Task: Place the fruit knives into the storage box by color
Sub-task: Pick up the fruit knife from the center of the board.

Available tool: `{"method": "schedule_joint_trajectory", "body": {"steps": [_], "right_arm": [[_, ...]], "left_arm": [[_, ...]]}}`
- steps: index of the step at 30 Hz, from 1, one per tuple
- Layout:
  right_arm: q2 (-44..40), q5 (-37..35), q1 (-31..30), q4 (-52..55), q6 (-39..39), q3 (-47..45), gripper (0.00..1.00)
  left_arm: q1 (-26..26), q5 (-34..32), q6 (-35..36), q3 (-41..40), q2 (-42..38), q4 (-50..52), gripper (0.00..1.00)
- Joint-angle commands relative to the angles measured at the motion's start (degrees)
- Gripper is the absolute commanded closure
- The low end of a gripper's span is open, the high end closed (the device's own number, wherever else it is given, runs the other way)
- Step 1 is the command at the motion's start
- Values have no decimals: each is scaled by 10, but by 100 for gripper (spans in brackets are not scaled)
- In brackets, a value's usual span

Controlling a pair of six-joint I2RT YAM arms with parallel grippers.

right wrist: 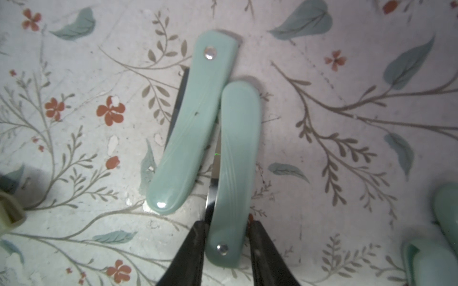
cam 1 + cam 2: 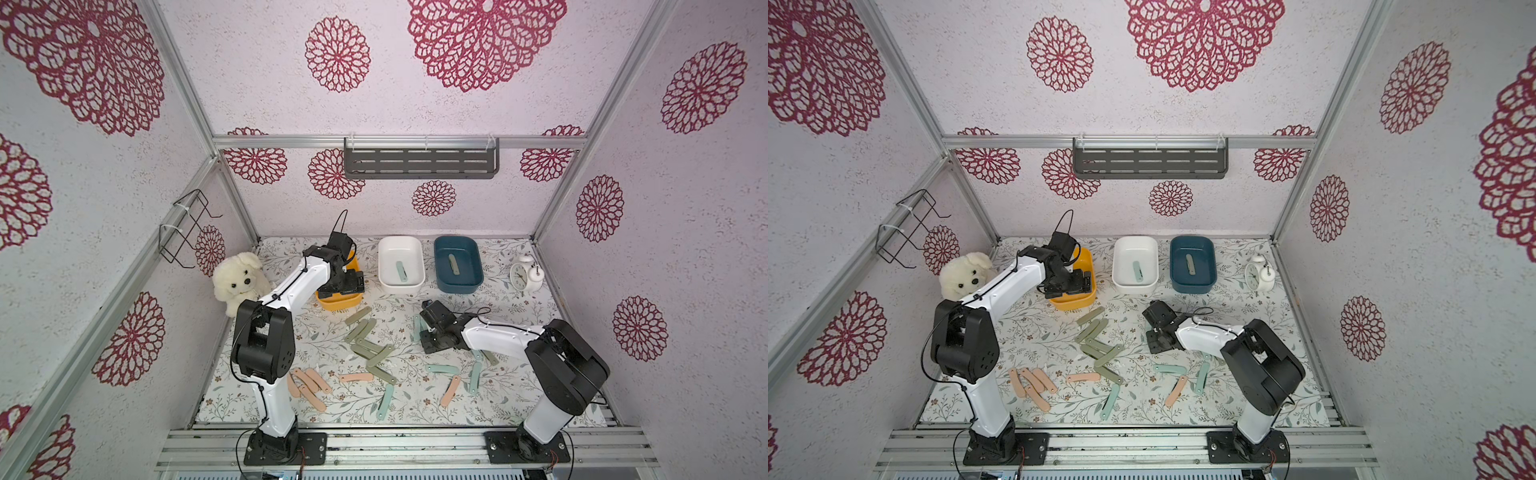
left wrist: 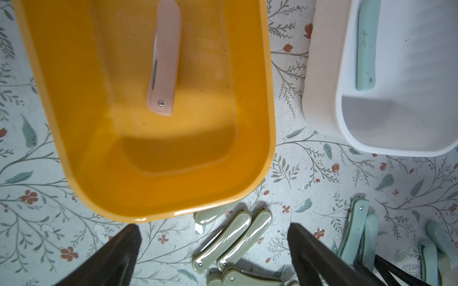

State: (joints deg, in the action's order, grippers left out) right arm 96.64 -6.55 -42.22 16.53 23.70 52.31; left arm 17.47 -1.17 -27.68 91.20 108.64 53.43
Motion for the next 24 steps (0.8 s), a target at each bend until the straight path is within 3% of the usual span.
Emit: {"method": "schedule_joint_trajectory", "body": {"steps": [1,6,24], "right_arm": [[17,-2,-2,60,16,-6,71],[24,23,5,51,20,-7,74],[-46,-15,17,107,14,38,78]], "left_arm": [[0,-11,6,-4,-21,-6,3],[-1,-11,9,-1,-19,-6,3],[-2,-5,3,7,-25,-4,3]]}}
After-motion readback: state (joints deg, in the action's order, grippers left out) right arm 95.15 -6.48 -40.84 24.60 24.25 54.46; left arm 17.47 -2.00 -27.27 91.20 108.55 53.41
